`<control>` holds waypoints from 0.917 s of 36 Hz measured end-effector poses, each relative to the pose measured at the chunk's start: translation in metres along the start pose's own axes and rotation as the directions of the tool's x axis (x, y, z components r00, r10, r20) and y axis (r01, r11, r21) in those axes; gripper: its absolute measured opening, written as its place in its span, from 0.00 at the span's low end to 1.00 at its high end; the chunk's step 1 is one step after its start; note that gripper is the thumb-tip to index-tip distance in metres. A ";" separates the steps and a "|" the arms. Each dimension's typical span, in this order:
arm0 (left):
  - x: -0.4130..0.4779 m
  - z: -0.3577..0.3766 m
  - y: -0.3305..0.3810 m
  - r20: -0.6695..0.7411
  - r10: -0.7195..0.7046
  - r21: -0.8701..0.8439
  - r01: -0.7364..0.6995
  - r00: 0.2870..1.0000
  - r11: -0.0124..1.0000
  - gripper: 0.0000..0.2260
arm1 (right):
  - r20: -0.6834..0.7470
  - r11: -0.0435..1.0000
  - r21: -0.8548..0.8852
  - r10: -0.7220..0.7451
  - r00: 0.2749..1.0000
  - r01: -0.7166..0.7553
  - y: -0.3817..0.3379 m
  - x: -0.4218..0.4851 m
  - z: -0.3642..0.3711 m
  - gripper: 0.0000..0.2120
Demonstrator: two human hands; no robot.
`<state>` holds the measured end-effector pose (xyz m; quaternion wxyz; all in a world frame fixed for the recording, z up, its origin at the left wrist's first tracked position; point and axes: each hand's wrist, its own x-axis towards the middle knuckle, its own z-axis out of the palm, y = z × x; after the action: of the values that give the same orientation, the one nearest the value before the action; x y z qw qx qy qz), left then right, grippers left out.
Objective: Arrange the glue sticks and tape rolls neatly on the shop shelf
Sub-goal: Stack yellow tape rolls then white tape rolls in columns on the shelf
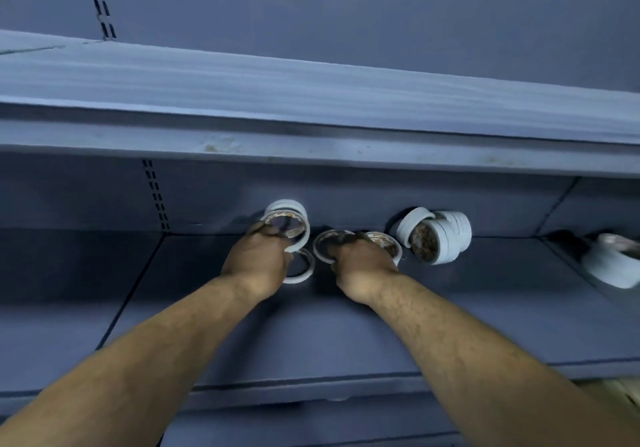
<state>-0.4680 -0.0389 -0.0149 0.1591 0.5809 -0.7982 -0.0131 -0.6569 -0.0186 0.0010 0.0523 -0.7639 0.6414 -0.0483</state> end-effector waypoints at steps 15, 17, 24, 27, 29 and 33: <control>0.017 0.034 0.184 -0.071 0.240 -0.101 -0.246 0.968 0.964 0.18 | -0.205 0.978 -0.047 0.188 0.960 -0.202 0.155 -0.115 -0.036 0.19; 0.013 0.038 0.221 -0.109 0.267 -0.093 -0.277 0.958 0.956 0.15 | -0.218 0.974 -0.052 0.202 0.955 -0.218 0.182 -0.139 -0.040 0.20; -0.003 0.060 0.357 -0.095 0.330 -0.159 -0.341 0.939 0.926 0.09 | -0.227 0.950 -0.062 0.285 0.931 -0.306 0.284 -0.230 -0.056 0.12; -0.005 0.070 0.411 -0.083 0.364 -0.225 -0.373 0.928 0.900 0.09 | -0.230 0.937 -0.056 0.323 0.918 -0.344 0.325 -0.266 -0.066 0.12; -0.005 0.076 0.443 -0.079 0.375 -0.257 -0.382 0.924 0.888 0.09 | -0.236 0.927 -0.054 0.350 0.907 -0.372 0.350 -0.286 -0.071 0.12; 0.004 0.087 0.496 -0.087 0.389 -0.306 -0.396 0.917 0.866 0.09 | -0.228 0.906 -0.035 0.405 0.886 -0.423 0.395 -0.318 -0.081 0.14</control>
<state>-0.9508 0.1040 0.0058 0.2585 0.3733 -0.8851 -0.1022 -1.1077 0.2254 0.0226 -0.0404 -0.6012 0.7928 -0.0917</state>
